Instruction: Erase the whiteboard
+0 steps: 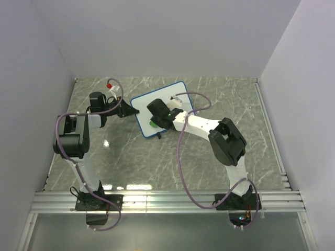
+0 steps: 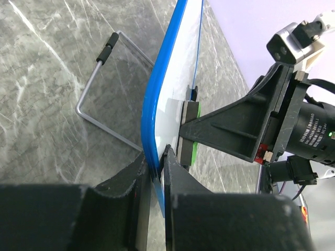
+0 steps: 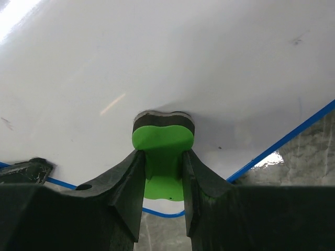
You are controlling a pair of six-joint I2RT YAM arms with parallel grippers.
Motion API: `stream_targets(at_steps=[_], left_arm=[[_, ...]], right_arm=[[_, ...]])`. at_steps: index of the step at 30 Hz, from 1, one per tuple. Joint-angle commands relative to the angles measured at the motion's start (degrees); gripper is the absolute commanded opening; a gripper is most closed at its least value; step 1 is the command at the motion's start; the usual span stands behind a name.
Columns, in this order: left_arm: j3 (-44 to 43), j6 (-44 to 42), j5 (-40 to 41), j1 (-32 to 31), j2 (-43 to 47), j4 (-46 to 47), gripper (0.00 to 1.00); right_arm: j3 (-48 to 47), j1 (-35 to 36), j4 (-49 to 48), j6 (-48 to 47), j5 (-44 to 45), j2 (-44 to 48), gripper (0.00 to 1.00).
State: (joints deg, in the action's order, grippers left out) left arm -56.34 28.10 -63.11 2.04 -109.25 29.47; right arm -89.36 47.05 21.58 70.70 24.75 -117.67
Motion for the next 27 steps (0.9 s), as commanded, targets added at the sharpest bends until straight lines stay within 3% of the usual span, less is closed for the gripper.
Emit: stream_targets(at_steps=[1, 6, 13, 15, 16, 18, 19, 27], left_arm=[[0.0, -4.9, 3.3, -1.3, -1.8, -2.9, 0.0], [-0.4, -5.2, 3.3, -1.3, -1.9, -3.9, 0.0], [-0.8, -6.6, 2.9, -1.7, -1.6, -4.9, 0.01], [-1.7, -8.2, 2.7, -1.7, -1.5, -7.3, 0.06], [-2.0, -8.9, 2.8, -1.7, -1.3, -8.5, 0.17], [-3.2, -11.0, 3.2, -3.4, -1.2, -11.8, 0.28], [-3.5, -11.8, 3.7, -3.8, -0.9, -12.9, 0.41], [-3.7, -14.9, 7.3, -4.2, 4.8, -17.9, 0.54]], right_arm=[[3.7, -1.4, 4.3, 0.0, 1.9, -0.1, 0.0], [7.0, -2.1, 4.6, -1.5, 2.9, 4.0, 0.0], [17.6, -4.7, 4.3, -7.8, 5.2, 20.0, 0.0], [19.7, -6.0, 5.2, -10.0, 5.6, 23.2, 0.0], [21.7, -6.4, 5.4, -10.8, 5.8, 26.2, 0.0], [23.8, -7.0, 6.5, -12.9, 6.4, 29.2, 0.0], [25.8, -7.8, 6.9, -13.4, 7.1, 31.9, 0.0], [36.4, -15.1, 7.3, -12.9, 4.4, 38.7, 0.0]])
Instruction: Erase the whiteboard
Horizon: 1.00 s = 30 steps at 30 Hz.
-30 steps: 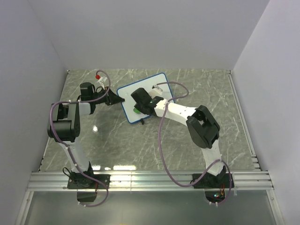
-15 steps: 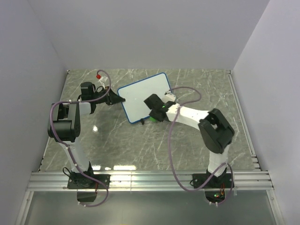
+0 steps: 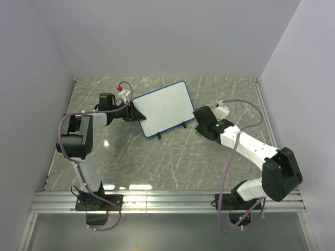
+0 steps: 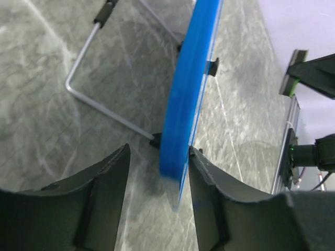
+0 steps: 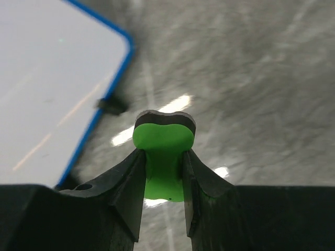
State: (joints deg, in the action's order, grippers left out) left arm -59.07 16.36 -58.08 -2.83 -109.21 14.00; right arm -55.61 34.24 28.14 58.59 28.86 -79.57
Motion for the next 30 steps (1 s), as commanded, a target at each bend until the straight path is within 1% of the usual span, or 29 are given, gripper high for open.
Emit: stream_targets(at_steps=[1, 3, 5, 6, 7, 8, 9, 10, 11, 12, 13, 15, 16, 18, 20, 23, 24, 25, 26, 27, 29, 30], left_arm=[[-0.7, -2.9, 2.7, 0.9, 5.8, -2.5, 0.54], [0.4, -1.3, 3.8, 1.9, 7.9, -2.2, 0.56], [0.4, -1.1, 5.4, 2.7, 11.8, -4.4, 0.58], [0.8, -1.2, 7.7, 2.7, 13.6, -5.1, 0.58], [0.9, -1.5, 9.6, 2.7, 17.2, -5.9, 0.59], [0.5, -2.2, 11.8, 4.1, 19.0, -9.9, 0.57], [-0.7, -3.7, 17.1, 4.2, 20.5, -11.9, 0.55], [-1.4, -4.1, 20.2, 4.2, 23.2, -13.8, 0.49], [-2.1, -4.3, 23.1, 4.2, 24.6, -16.3, 0.47], [-2.5, -4.1, 25.5, 4.2, 26.0, -18.9, 0.44], [-2.8, -3.4, 31.3, 4.2, 28.9, -20.1, 0.44], [-2.4, -1.6, 35.7, 4.2, 32.0, -23.4, 0.46], [-1.8, -0.7, 39.8, 4.2, 35.4, -24.1, 0.44], [1.0, 1.7, 41.6, 4.3, 41.0, -24.8, 0.44], [2.7, 2.7, 42.2, 4.3, 44.2, -25.8, 0.44], [5.5, 3.9, 44.0, 4.2, 50.2, -28.2, 0.47], [5.5, 4.2, 44.9, 4.1, 51.6, -29.7, 0.47], [4.9, 4.2, 46.9, 3.6, 53.3, -33.3, 0.48], [4.1, 4.1, 50.6, 1.7, 53.7, -35.0, 0.48], [4.4, 4.1, 51.3, 1.3, 54.4, -35.6, 0.49], [5.8, 4.1, 52.0, 0.3, 56.8, -36.1, 0.51], [6.4, 4.4, 53.1, 0.1, 57.3, -36.4, 0.52]], right_arm=[[2.7, -2.7, 0.3, -1.1, 0.3, 0.3, 0.0], [2.3, -3.8, 0.2, -2.7, -0.2, -1.9, 0.0], [0.1, -4.5, 0.1, -5.2, -1.3, -4.1, 0.0], [-0.7, -5.7, -1.0, -6.6, -4.2, -6.8, 0.07], [-2.6, -6.2, -1.2, -7.9, -6.1, -8.4, 0.17], [-3.8, -6.7, -1.2, -9.4, -7.2, -10.1, 0.3], [-5.0, -7.2, -0.5, -9.9, -8.2, -13.3, 0.52], [-7.2, -7.4, -0.4, -10.3, -8.6, -14.8, 0.62], [-8.2, -7.7, -0.4, -11.1, -9.3, -16.1, 0.79], [-9.1, -7.9, -0.2, -11.4, -10.0, -17.4, 0.99], [-10.9, -8.3, 0.8, -11.7, -10.9, -19.3, 1.0], [-12.1, -8.4, 2.2, -11.7, -11.0, -20.5, 1.0], [-12.4, -8.5, 3.3, -11.5, -10.9, -20.2, 1.0], [-10.6, -8.5, 3.6, -11.0, -10.8, -17.0, 1.0], [-9.1, -8.4, 4.0, -11.0, -10.9, -14.1, 1.0], [-6.9, -8.1, 6.4, -11.2, -10.4, -7.0, 1.0], [-6.4, -7.7, 7.5, -11.6, -10.1, -2.5, 1.0], [-6.1, -7.5, 8.0, -12.8, -10.1, 0.0, 1.0], [-5.9, -6.7, 8.1, -13.6, -10.0, 2.8, 1.0], [-5.7, -6.3, 8.2, -14.5, -10.2, 8.6, 1.0], [-5.3, -5.9, 7.9, -17.6, -11.4, 14.7, 1.0], [-4.8, -5.6, 7.1, -18.7, -13.4, 19.8, 1.0]])
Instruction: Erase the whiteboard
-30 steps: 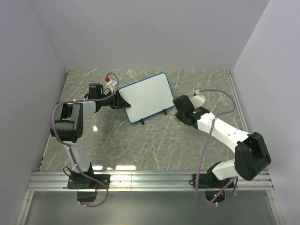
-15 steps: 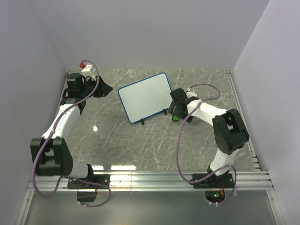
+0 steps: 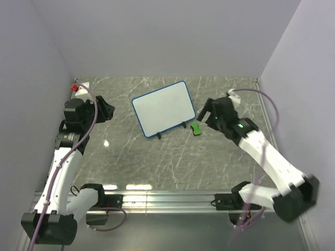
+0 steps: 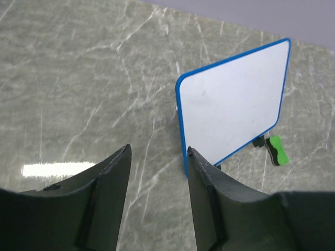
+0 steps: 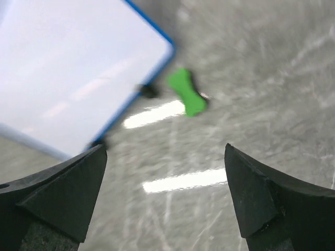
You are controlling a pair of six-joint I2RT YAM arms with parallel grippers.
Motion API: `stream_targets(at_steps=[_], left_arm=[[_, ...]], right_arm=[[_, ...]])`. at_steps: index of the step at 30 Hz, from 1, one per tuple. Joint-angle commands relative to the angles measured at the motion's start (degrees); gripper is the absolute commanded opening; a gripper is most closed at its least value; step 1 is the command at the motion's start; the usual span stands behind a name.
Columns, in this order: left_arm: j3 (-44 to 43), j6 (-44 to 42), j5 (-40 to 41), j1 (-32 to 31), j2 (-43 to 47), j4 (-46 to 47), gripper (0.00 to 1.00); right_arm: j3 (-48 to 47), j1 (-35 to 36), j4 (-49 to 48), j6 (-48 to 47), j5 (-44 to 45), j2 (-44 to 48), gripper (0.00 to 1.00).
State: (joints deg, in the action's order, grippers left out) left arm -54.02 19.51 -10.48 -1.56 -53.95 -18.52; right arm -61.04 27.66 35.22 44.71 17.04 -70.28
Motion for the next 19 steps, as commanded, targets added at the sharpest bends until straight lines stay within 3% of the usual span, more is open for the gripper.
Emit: stream_targets(at_steps=[1, 9, 19], left_arm=[[1.9, 1.6, 6.1, -1.2, 2.6, -4.4, 0.53], [2.7, 2.7, 10.3, -1.7, 6.5, -9.0, 0.54], [1.2, 2.7, 13.0, -1.8, 4.7, -7.0, 0.55]], right_arm=[[1.0, 1.0, -0.2, -5.8, -2.4, 13.0, 1.0], [2.2, 1.0, 0.5, -6.2, -7.7, 26.5, 1.0], [3.5, 0.8, -2.8, -8.3, -11.6, 28.9, 0.94]])
